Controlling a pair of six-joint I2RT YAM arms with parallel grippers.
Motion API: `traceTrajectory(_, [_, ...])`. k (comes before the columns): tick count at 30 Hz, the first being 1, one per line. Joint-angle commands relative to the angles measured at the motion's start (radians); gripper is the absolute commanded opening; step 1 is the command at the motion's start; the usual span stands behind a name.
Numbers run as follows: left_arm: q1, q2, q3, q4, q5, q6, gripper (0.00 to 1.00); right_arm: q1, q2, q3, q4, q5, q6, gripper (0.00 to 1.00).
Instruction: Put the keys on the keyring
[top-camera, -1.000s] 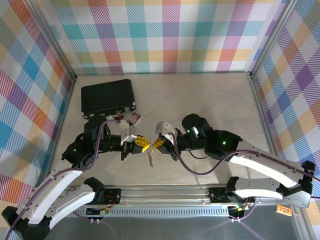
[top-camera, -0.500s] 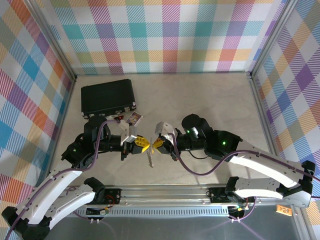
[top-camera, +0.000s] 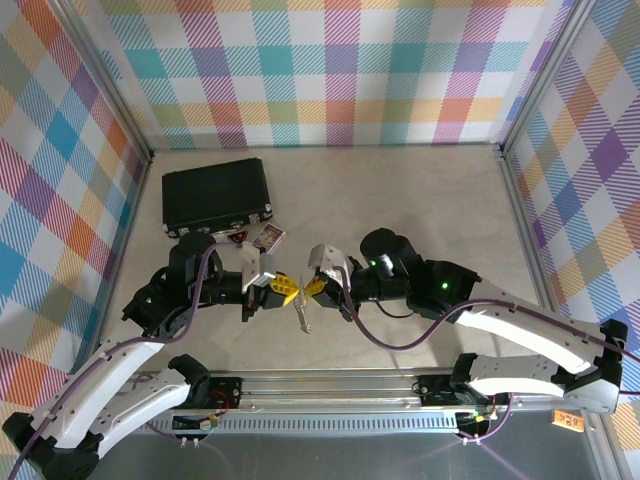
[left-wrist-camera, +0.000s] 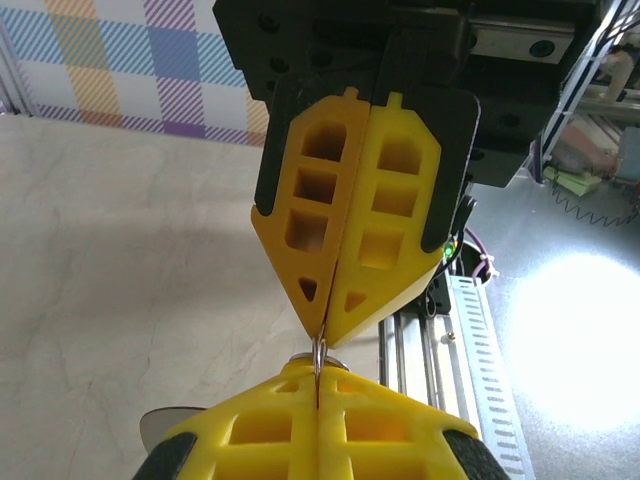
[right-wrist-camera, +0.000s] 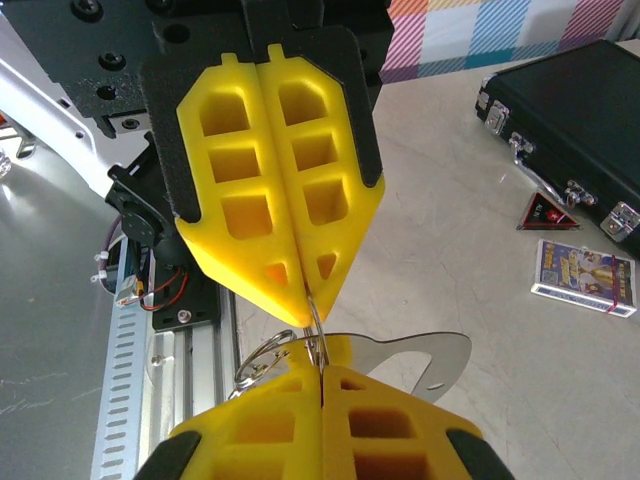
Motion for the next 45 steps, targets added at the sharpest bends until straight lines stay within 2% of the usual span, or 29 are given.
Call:
traceTrajectory(1, [-0.019,0.004,0.031,-0.008,-0.005,0.026,0.00,0.013,0.005,0.046,0.058,-0.017,-0.023,0.00])
traceTrajectory(29, [-0.022,0.011,0.037,-0.007,0.006,0.012,0.00,0.034,0.017,0.020,0.047,0.015,-0.080,0.00])
traceTrajectory(45, [-0.021,-0.004,0.022,0.047,0.030,-0.032,0.00,0.086,0.002,-0.038,0.102,0.166,-0.150,0.00])
